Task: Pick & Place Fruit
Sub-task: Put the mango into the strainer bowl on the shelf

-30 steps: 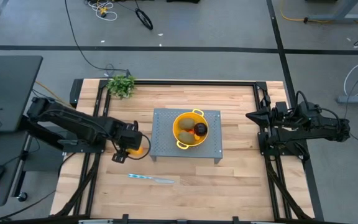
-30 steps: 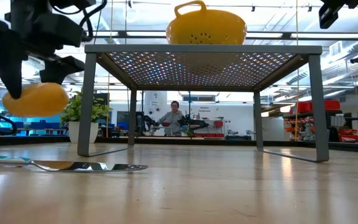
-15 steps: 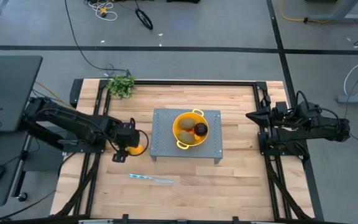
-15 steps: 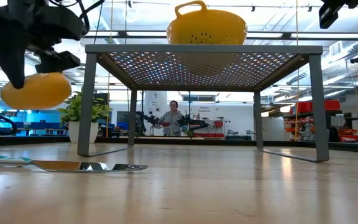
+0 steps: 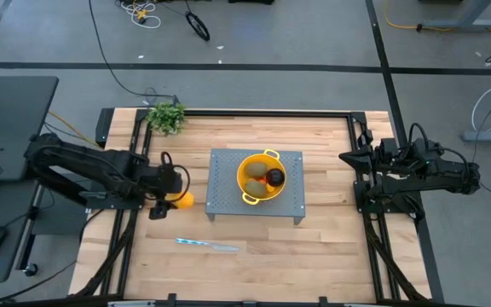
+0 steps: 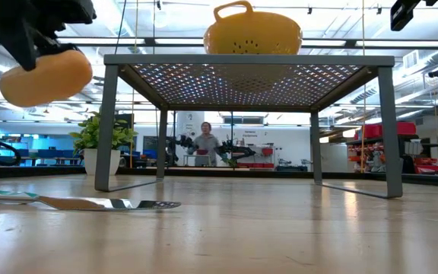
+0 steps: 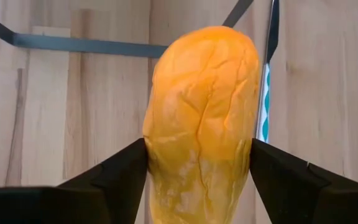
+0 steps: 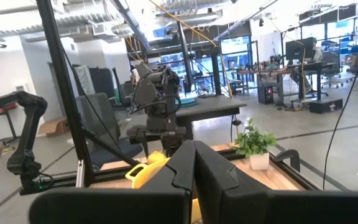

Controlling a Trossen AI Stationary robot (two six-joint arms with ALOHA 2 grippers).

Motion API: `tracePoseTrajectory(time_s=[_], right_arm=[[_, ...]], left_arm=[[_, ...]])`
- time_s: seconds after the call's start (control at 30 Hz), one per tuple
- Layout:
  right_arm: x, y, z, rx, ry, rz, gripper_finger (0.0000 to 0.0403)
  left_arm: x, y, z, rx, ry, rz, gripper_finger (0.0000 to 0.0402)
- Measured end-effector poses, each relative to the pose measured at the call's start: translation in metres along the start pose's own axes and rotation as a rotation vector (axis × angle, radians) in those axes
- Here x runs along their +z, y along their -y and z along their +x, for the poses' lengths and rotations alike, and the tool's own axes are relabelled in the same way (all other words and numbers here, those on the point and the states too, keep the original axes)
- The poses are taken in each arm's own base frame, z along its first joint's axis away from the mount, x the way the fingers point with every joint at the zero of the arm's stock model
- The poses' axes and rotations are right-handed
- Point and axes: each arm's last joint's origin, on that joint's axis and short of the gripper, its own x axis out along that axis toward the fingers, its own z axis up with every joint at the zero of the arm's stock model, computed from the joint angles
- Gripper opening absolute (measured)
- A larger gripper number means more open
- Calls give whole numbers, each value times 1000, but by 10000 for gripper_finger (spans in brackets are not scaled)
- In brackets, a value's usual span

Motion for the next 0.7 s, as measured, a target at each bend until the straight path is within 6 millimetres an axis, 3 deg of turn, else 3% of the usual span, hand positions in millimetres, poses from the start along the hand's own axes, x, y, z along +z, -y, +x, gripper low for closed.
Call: tracePoseTrajectory(time_s=[0.47, 0.7], right_arm=[[0, 0, 0, -2, 1, 0, 15], [0, 0, 0, -4, 1, 0, 15]], left_arm=[[0, 0, -4, -8, 15, -17, 255], [21, 4, -31, 8, 148, -19, 255]])
